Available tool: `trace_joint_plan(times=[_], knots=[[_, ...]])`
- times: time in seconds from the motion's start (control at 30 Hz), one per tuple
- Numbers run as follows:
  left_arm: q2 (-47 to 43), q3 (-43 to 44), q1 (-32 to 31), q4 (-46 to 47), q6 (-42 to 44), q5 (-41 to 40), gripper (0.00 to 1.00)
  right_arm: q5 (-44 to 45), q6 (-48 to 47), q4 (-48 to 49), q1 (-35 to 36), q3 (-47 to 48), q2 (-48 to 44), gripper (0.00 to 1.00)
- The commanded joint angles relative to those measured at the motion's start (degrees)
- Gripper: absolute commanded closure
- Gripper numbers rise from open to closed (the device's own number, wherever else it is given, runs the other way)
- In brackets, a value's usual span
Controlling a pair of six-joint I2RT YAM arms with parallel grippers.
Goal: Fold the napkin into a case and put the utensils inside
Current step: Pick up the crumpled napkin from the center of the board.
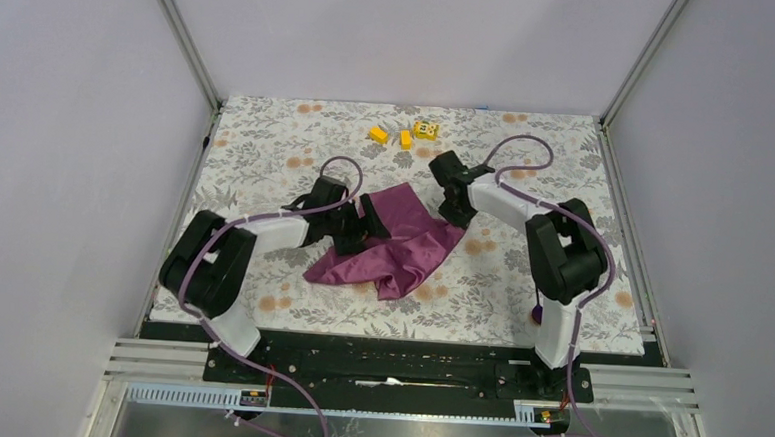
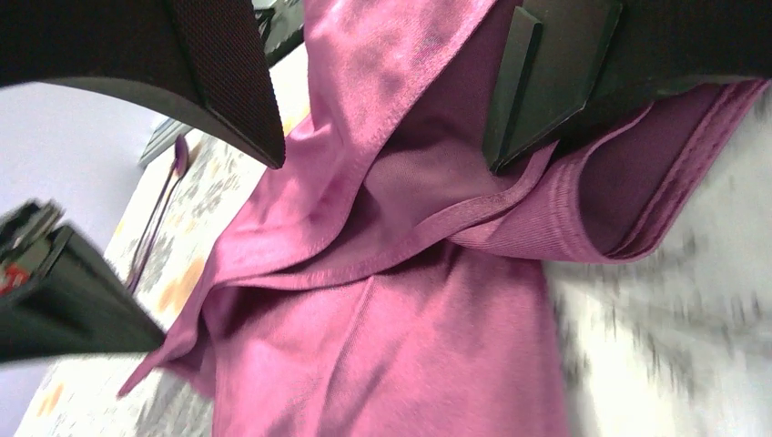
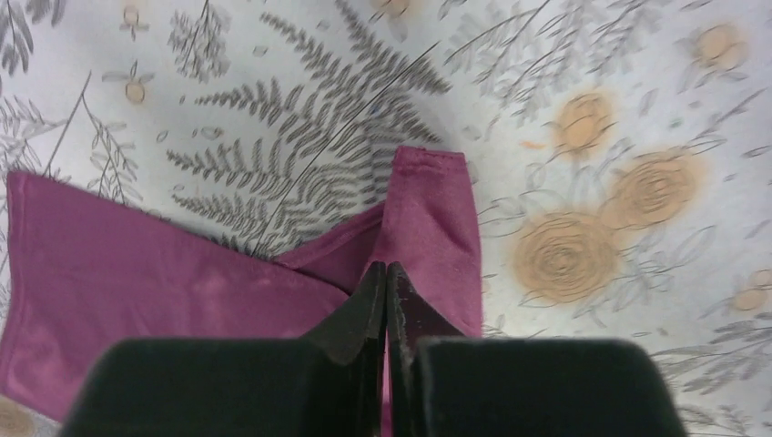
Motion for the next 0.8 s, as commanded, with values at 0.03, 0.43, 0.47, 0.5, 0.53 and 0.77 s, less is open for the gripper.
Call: trace_joint_plan(times=[0.03, 0.43, 0.47, 0.5, 0.53, 0.77], knots=[[10.6, 6.6, 3.4, 0.1, 2.4, -3.3, 0.12, 6.5, 0.0, 1.2, -2.8, -3.5, -7.5, 1.00], [-7.3, 5.7, 2.9, -12.5, 7.9, -16.0, 0.01, -4.7, -40.3, 13.5, -3.9, -9.4, -15.6, 0.06], [-10.4, 4.2, 3.1, -13.8, 8.0, -16.8, 0.01, -6.4, -42.1, 14.5, -5.0, -10.1, -15.6, 0.01], [-12.5, 2.3, 3.5, -15.5, 7.9, -17.5, 0.01, -8.8, -42.4, 14.6, -6.2, -9.9, -15.0, 0.00], [-14.5, 0.8, 4.1, -16.5, 7.6, -18.0, 0.01, -10.4, -41.0, 13.1, -7.5, -8.7, -13.7, 0.00], [-16.4, -3.2, 15.2, -25.9, -6.0, -16.7, 0.09, -13.8, -16.0, -0.1, -11.8, 0.5, -3.5, 0.01]])
